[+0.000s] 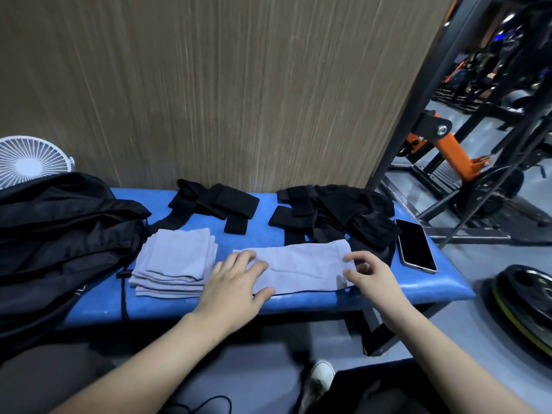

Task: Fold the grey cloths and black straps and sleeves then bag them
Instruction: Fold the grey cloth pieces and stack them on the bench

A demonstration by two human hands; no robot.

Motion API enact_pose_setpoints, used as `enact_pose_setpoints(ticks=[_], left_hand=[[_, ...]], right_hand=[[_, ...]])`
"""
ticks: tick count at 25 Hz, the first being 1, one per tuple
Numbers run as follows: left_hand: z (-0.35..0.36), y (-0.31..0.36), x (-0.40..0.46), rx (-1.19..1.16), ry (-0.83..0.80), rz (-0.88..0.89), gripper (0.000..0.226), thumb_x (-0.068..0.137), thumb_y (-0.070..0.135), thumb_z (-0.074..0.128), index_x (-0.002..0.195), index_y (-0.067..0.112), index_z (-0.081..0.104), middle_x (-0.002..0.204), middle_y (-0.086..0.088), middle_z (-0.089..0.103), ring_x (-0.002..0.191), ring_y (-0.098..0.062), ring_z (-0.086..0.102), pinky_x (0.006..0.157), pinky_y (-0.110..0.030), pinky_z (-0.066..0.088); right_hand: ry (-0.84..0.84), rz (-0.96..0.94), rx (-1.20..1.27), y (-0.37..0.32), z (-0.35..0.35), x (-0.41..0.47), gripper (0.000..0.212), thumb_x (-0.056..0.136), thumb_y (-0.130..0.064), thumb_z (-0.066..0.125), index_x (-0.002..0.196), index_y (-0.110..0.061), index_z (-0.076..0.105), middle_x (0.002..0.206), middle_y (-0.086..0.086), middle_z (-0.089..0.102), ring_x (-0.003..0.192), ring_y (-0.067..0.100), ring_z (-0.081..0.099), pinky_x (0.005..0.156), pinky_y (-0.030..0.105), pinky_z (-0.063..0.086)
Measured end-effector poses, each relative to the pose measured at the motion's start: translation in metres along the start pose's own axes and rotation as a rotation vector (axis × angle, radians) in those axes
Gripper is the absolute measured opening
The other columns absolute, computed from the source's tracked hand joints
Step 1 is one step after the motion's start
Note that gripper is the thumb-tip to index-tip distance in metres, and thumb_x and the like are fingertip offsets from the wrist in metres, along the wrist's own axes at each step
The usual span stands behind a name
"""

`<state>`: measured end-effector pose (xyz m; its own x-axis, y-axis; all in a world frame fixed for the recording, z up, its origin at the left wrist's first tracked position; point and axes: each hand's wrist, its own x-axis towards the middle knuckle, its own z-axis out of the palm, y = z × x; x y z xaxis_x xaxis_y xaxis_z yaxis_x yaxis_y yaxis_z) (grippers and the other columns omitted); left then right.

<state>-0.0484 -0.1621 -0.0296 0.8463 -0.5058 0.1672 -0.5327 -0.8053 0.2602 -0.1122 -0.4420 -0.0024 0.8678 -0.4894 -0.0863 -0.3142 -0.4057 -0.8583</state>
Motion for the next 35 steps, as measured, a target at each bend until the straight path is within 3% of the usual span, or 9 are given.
enact_pose_setpoints(ticks=[3,7,13,16,20,24,27,31,35], left_hand=[[0.005,-0.004,0.008,-0.057,-0.016,0.006,0.071,0.083,0.073,0.026,0.136,0.034,0.052,0.141,0.009,0.042,0.134,-0.015,0.037,0.102,-0.032,0.036],[0.006,-0.008,0.015,-0.211,0.014,-0.007,0.043,0.096,0.052,0.051,0.132,0.029,0.057,0.133,0.013,0.044,0.129,-0.01,0.037,0.099,-0.026,0.039],[0.008,-0.005,0.016,-0.194,0.041,0.038,0.031,0.097,0.037,0.055,0.126,0.024,0.059,0.128,0.009,0.047,0.12,-0.016,0.042,0.095,-0.03,0.04],[0.009,-0.005,0.015,-0.184,0.031,0.018,0.03,0.095,0.031,0.059,0.123,0.02,0.06,0.123,0.005,0.046,0.113,-0.02,0.041,0.093,-0.036,0.043],[0.009,-0.004,0.014,-0.229,0.044,0.02,0.031,0.093,0.026,0.064,0.122,0.016,0.059,0.12,0.002,0.045,0.111,-0.019,0.041,0.09,-0.037,0.046],[0.008,-0.005,0.013,-0.282,0.046,0.019,0.036,0.092,0.025,0.066,0.125,0.015,0.057,0.122,0.001,0.046,0.115,-0.018,0.043,0.097,-0.035,0.044],[0.006,-0.006,0.013,-0.373,0.057,0.004,0.043,0.091,0.021,0.068,0.131,0.014,0.052,0.125,0.0,0.048,0.123,-0.015,0.046,0.102,-0.03,0.042],[0.003,-0.009,0.012,-0.489,0.057,-0.07,0.058,0.09,0.014,0.069,0.142,0.015,0.042,0.131,-0.001,0.047,0.117,-0.009,0.05,0.1,-0.024,0.04],[0.003,-0.013,0.012,-0.556,0.051,-0.11,0.069,0.09,0.001,0.06,0.15,0.019,0.032,0.125,0.004,0.045,0.111,-0.008,0.049,0.099,-0.034,0.047]], right_hand=[[0.032,-0.034,0.006,-0.003,0.005,-0.001,0.027,0.082,-0.009,0.07,0.093,-0.033,0.064,0.068,-0.002,0.056,0.058,0.014,0.047,0.061,0.028,0.041],[0.077,-0.068,-0.033,-0.006,0.015,0.002,0.034,0.079,0.0,0.063,0.093,-0.031,0.06,0.077,0.007,0.058,0.063,0.019,0.048,0.058,0.03,0.039],[0.269,-0.232,-0.044,-0.02,0.013,-0.002,0.034,0.083,0.005,0.056,0.102,-0.023,0.054,0.089,-0.006,0.053,0.068,0.002,0.045,0.062,0.015,0.039],[0.269,-0.293,-0.066,-0.021,0.019,-0.006,0.033,0.085,0.001,0.059,0.107,-0.022,0.053,0.092,-0.015,0.052,0.074,0.002,0.046,0.07,0.02,0.041],[0.269,-0.392,-0.04,-0.032,0.029,-0.012,0.032,0.085,0.002,0.058,0.106,-0.022,0.052,0.092,-0.013,0.054,0.071,-0.002,0.047,0.065,0.01,0.04],[0.218,-0.455,-0.028,-0.042,0.045,-0.019,0.032,0.083,0.005,0.055,0.108,-0.015,0.055,0.09,-0.008,0.056,0.078,-0.006,0.051,0.07,0.007,0.039],[0.16,-0.508,-0.084,-0.048,0.063,-0.019,0.034,0.081,0.004,0.054,0.109,-0.015,0.055,0.103,-0.002,0.061,0.088,0.003,0.056,0.073,0.012,0.044],[0.065,-0.539,-0.202,-0.054,0.087,-0.021,0.036,0.082,-0.001,0.056,0.112,-0.021,0.052,0.108,-0.008,0.057,0.091,0.008,0.054,0.075,0.033,0.049],[0.003,-0.595,-0.283,-0.059,0.106,-0.025,0.034,0.083,-0.003,0.057,0.113,-0.019,0.052,0.097,-0.007,0.052,0.078,0.014,0.051,0.07,0.041,0.05]])
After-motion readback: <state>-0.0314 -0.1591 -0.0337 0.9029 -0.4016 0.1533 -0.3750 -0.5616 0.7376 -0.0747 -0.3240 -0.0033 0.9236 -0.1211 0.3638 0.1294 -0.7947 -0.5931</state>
